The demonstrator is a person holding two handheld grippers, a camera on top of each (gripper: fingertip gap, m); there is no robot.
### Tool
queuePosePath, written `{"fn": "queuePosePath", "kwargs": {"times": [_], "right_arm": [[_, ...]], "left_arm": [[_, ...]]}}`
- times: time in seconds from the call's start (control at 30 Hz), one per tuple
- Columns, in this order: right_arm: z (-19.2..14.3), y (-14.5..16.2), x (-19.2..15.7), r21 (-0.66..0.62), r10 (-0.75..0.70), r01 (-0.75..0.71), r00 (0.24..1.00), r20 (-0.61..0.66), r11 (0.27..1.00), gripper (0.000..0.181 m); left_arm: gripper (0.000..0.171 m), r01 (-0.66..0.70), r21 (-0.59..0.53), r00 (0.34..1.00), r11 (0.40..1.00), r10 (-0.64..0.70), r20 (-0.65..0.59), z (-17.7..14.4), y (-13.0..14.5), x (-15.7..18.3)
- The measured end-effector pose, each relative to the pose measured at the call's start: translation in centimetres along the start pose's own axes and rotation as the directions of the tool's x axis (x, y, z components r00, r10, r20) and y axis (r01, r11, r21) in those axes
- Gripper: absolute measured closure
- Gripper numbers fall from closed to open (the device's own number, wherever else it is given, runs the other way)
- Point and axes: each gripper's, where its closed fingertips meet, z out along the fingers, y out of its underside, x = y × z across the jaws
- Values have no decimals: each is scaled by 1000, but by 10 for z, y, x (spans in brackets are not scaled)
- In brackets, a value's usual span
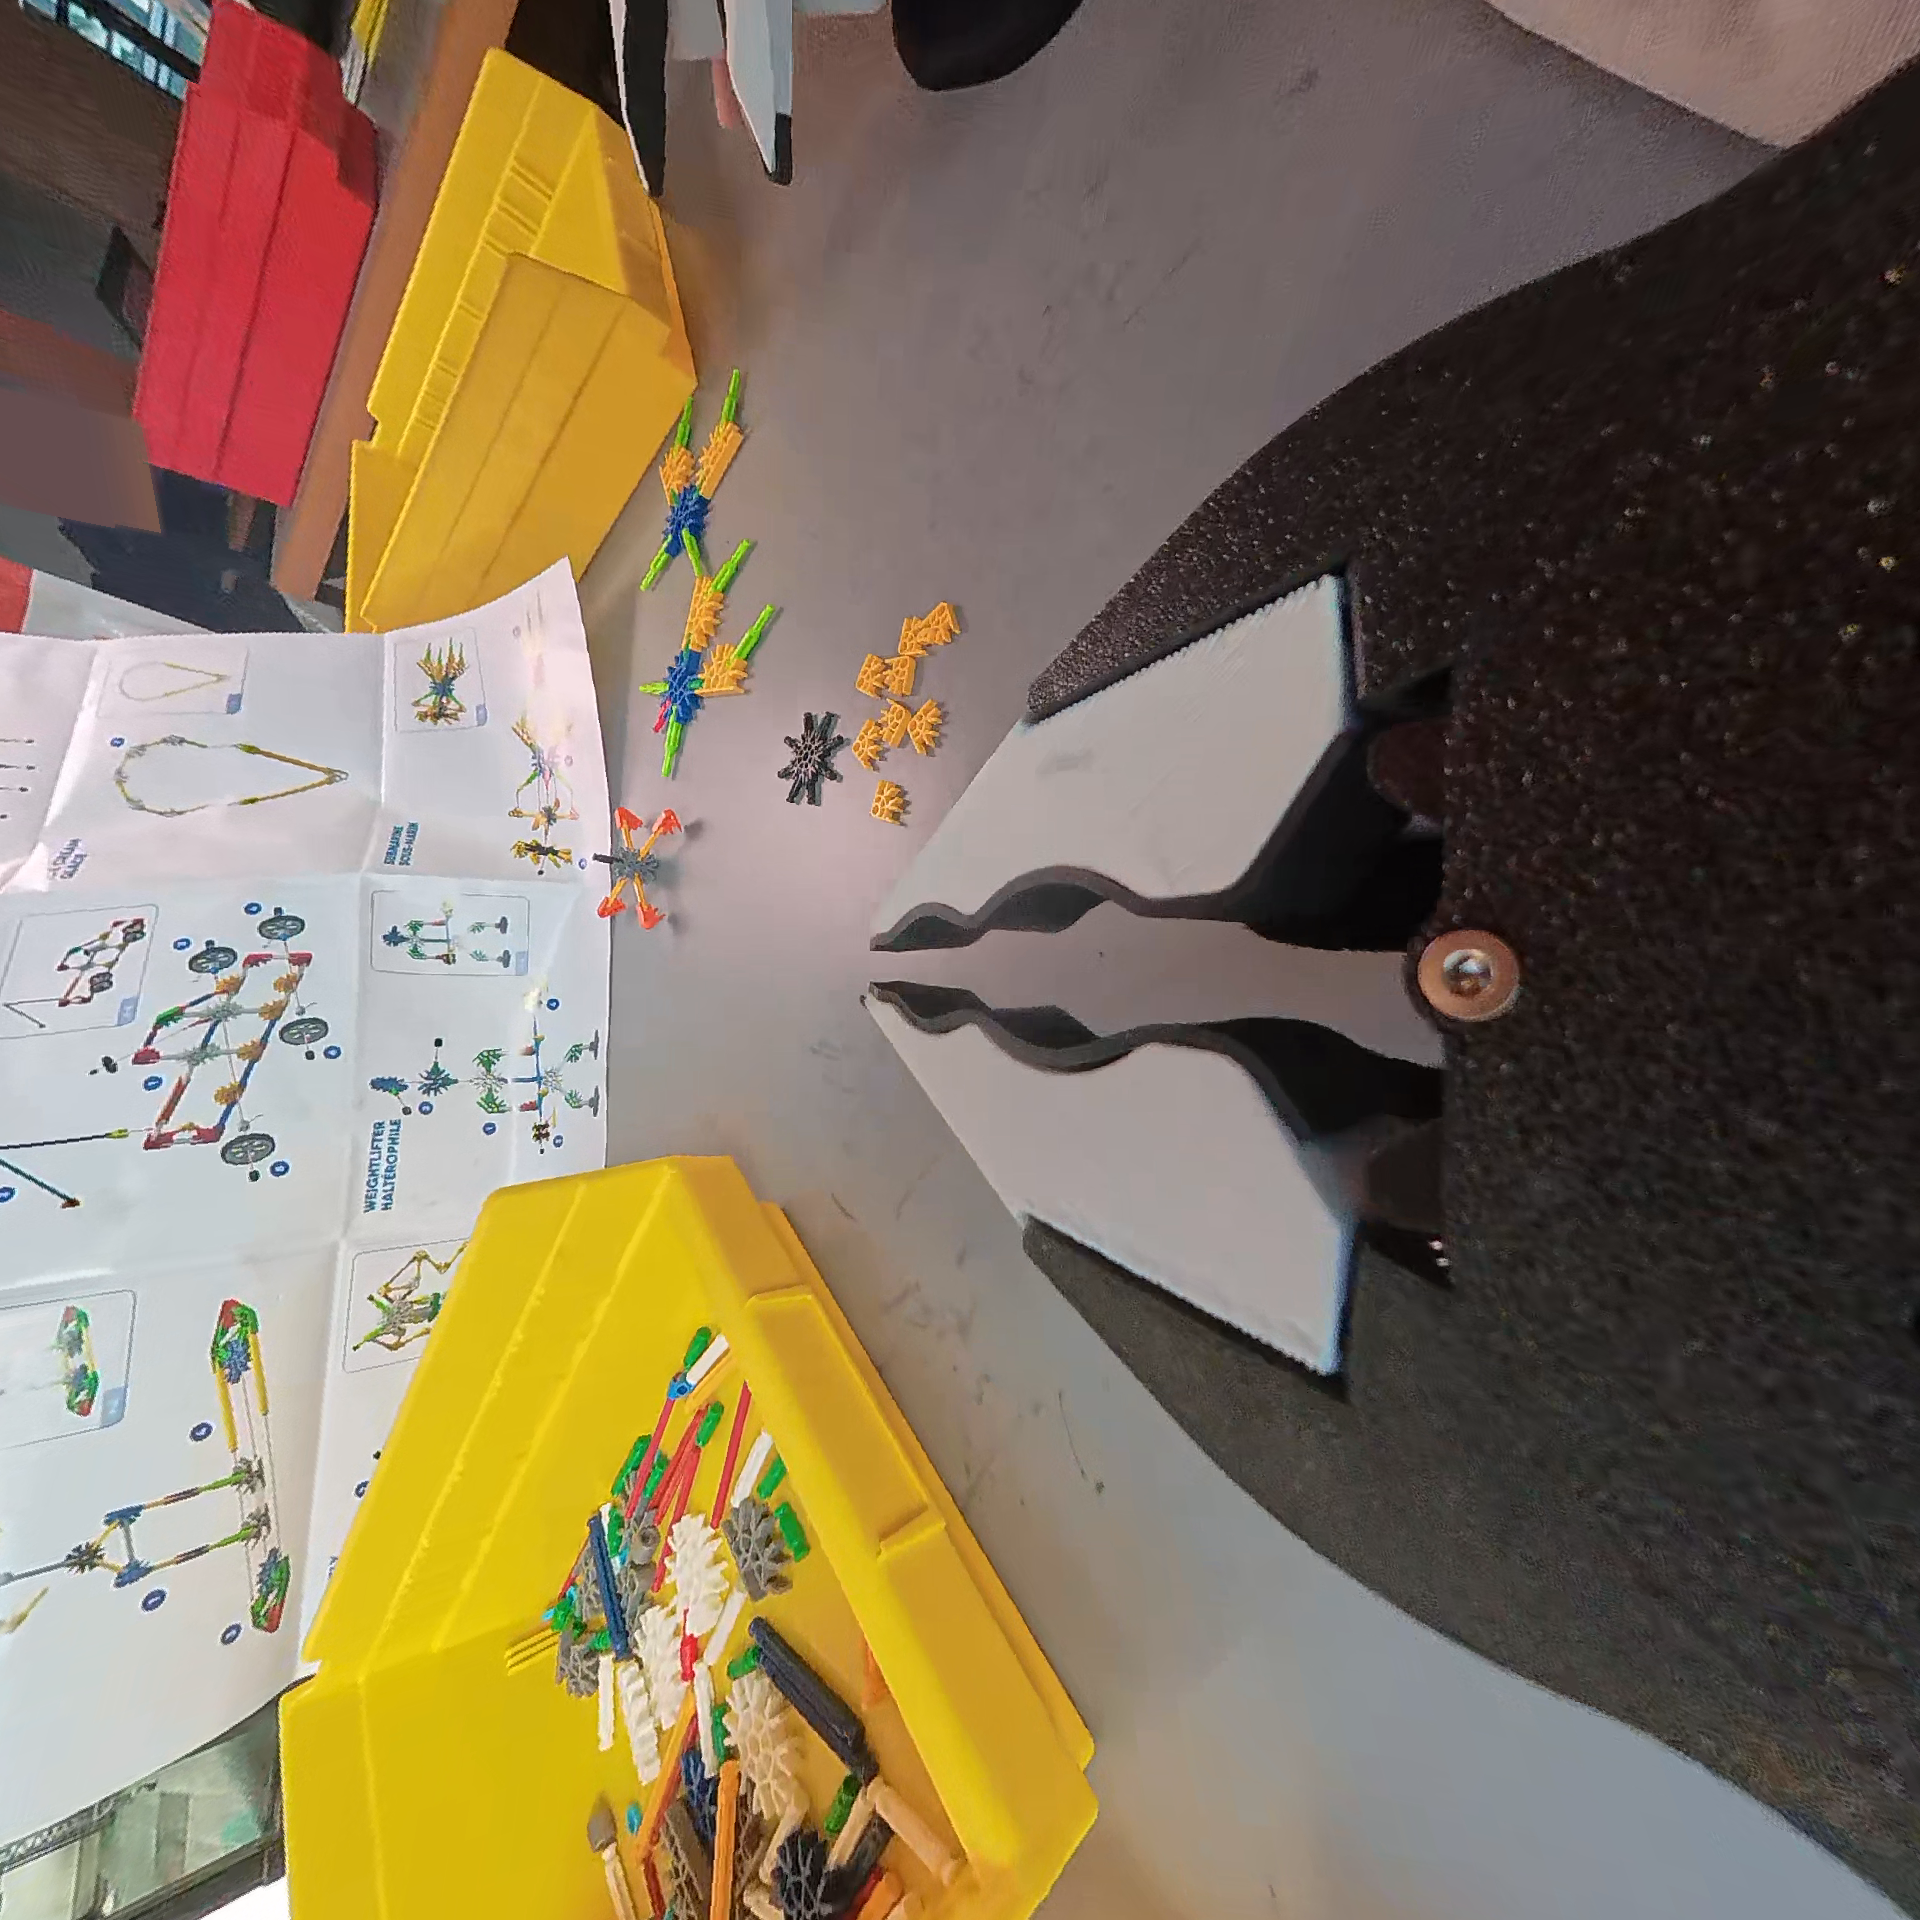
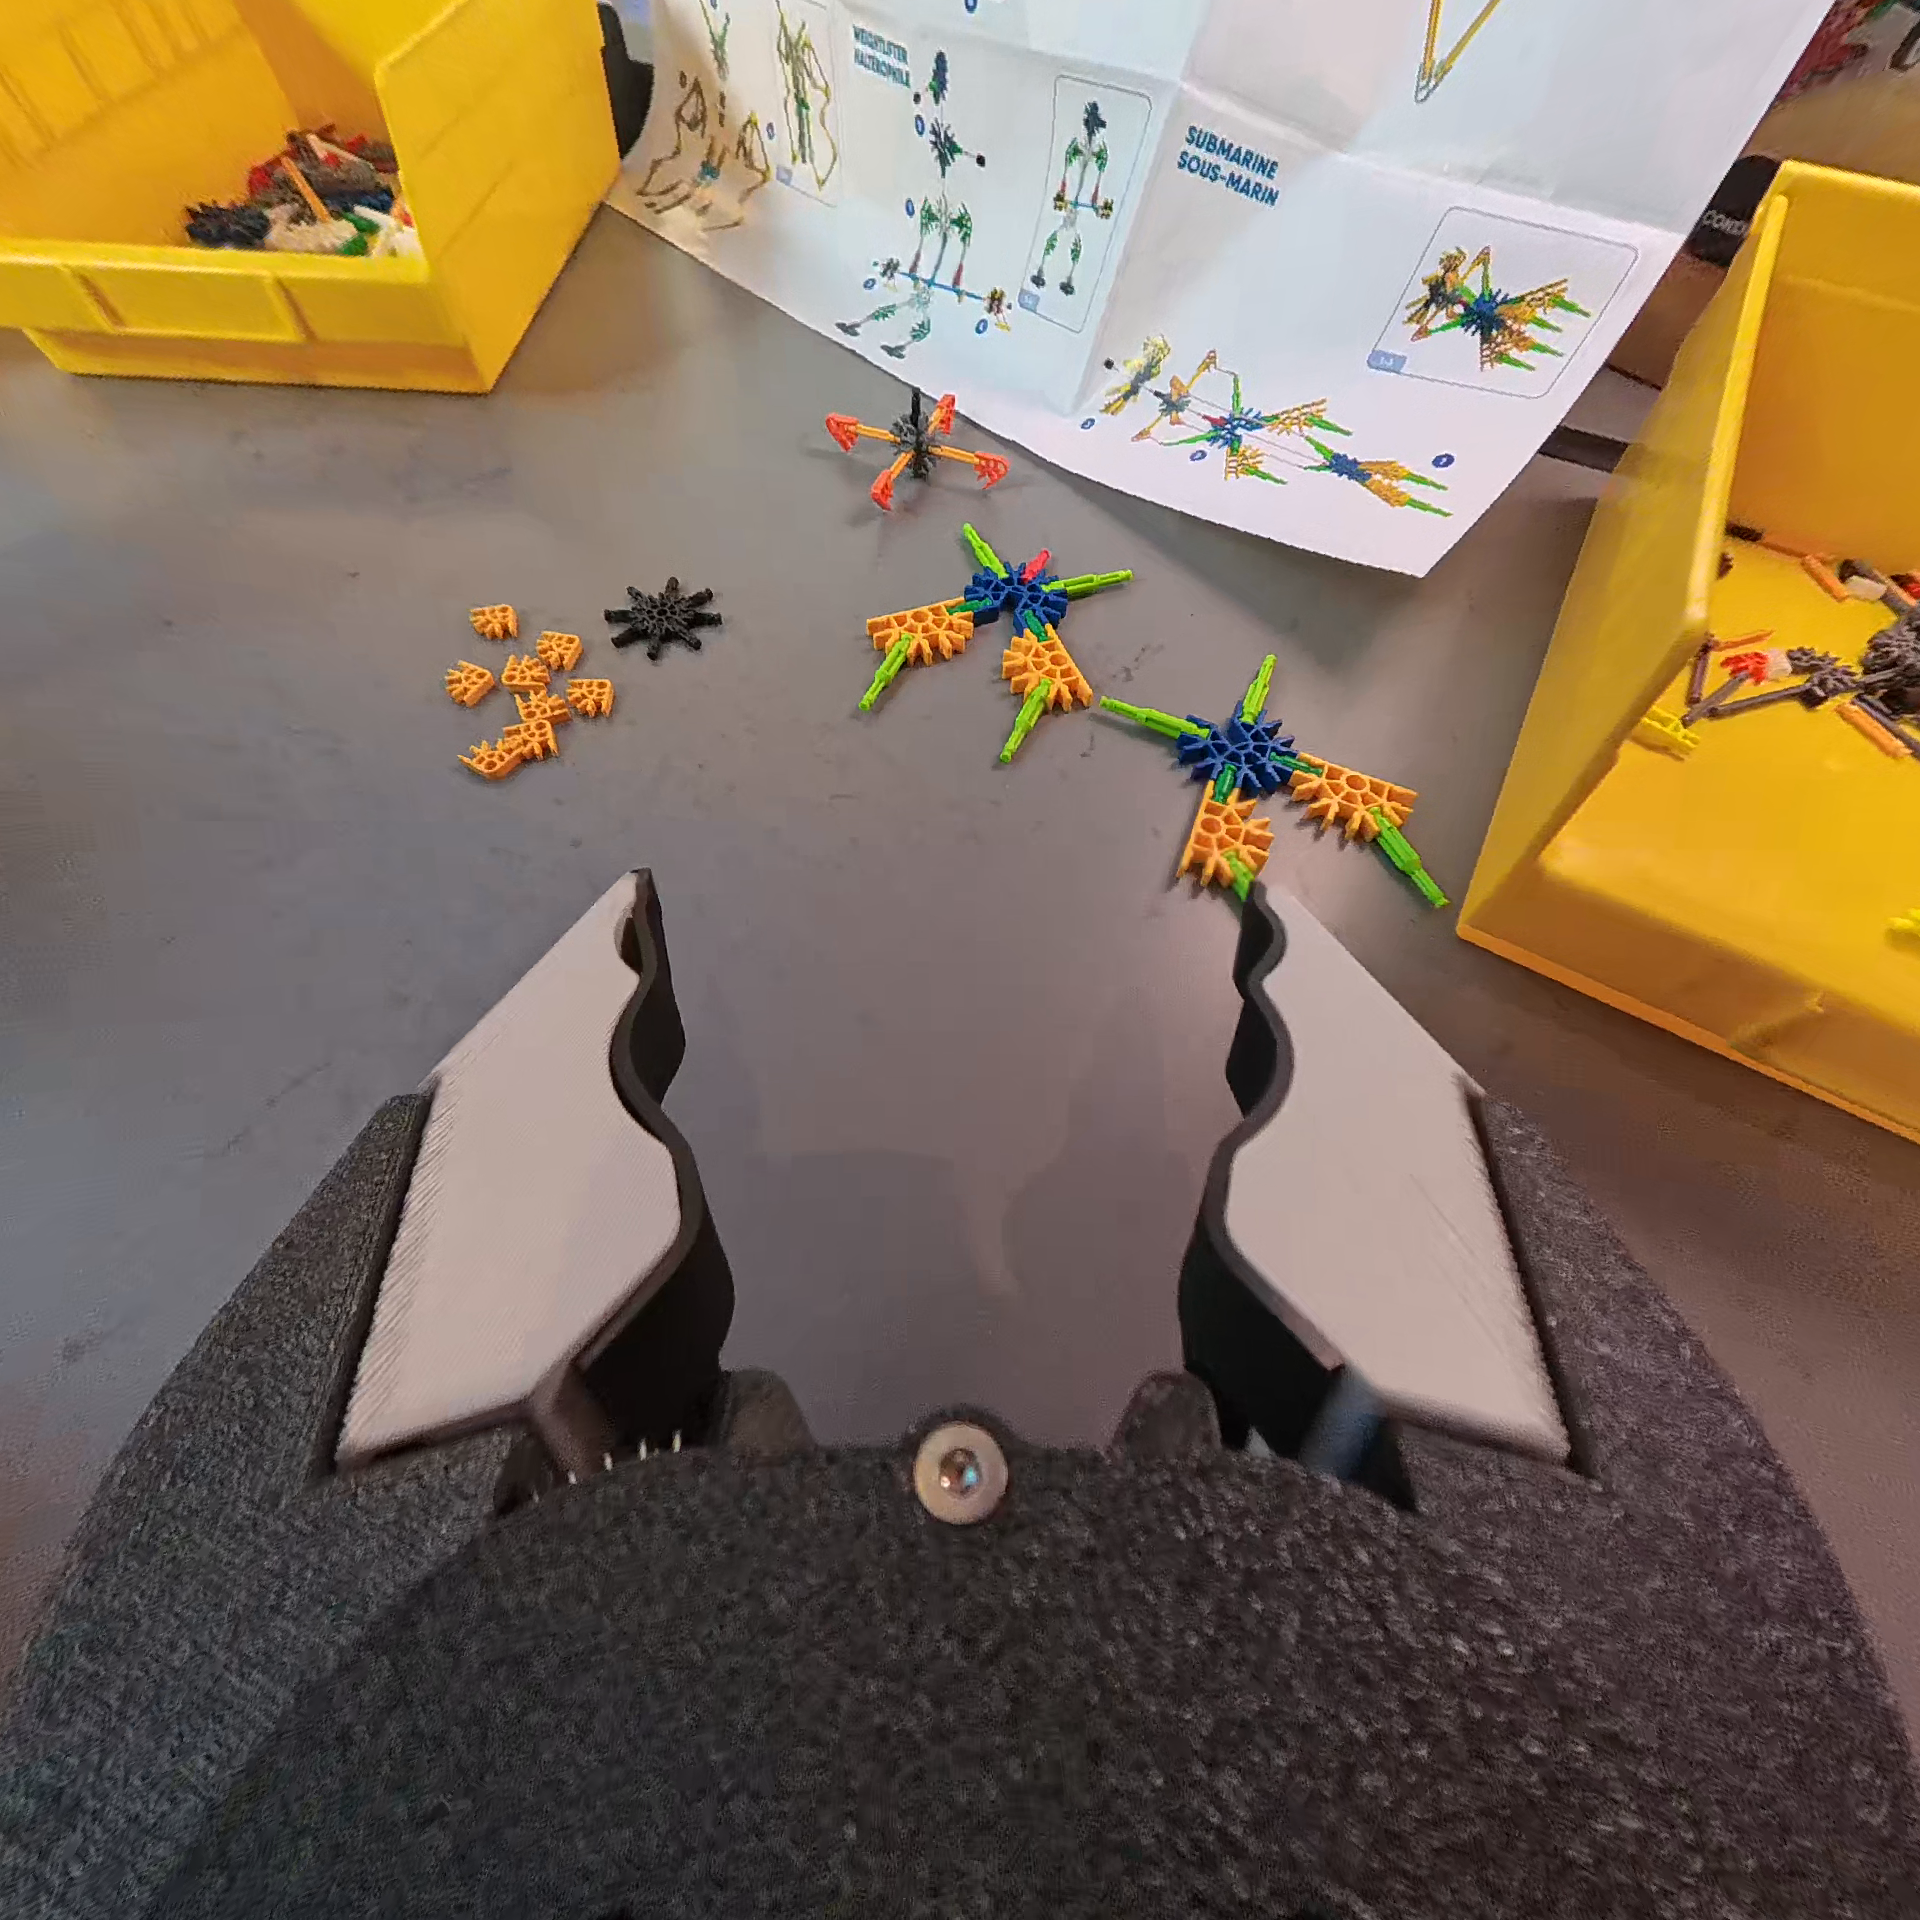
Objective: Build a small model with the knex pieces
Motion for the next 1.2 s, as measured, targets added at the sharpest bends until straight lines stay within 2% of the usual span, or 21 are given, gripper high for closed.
{"fn": "queuePosePath", "kwargs": {"times": [0.1,0.23,0.37,0.53,0.63,0.73,0.77,0.83,0.9,1.03,1.2], "right_arm": [[4,-11,-9,20,-18,17,995,99,1000,81],[18,-24,-18,42,-64,55,969,240,998,90],[31,-33,-27,17,-48,45,942,332,999,92],[29,-44,-31,55,-41,29,968,247,998,91],[23,-41,-39,81,-49,34,980,191,996,91],[17,-45,-47,103,-40,25,988,147,994,91],[15,-48,-51,111,-33,16,989,144,994,91],[12,-54,-58,123,-27,9,989,147,992,91],[12,-59,-62,127,-43,24,988,145,992,92],[15,-65,-68,140,-80,57,984,161,989,93],[20,-60,-69,138,-88,63,979,182,988,94]], "left_arm": [[171,-19,-28,1000,999,19,-4,3,2,1],[171,-56,-84,994,995,64,89,4,8,-8],[162,-51,-108,993,993,62,103,4,6,-8],[155,-154,-159,987,975,159,13,2,13,-4],[155,-184,-140,983,973,182,-28,-3,12,-5],[141,-196,-124,980,973,189,-70,-10,10,1],[141,-216,-106,974,970,207,-94,-13,8,6],[161,-266,-97,960,959,254,-118,-18,11,9],[169,-295,-116,952,948,282,-117,-22,18,5],[171,-239,-138,962,961,215,-165,-29,28,4],[171,-88,-177,991,980,68,-119,-31,35,-8]]}}
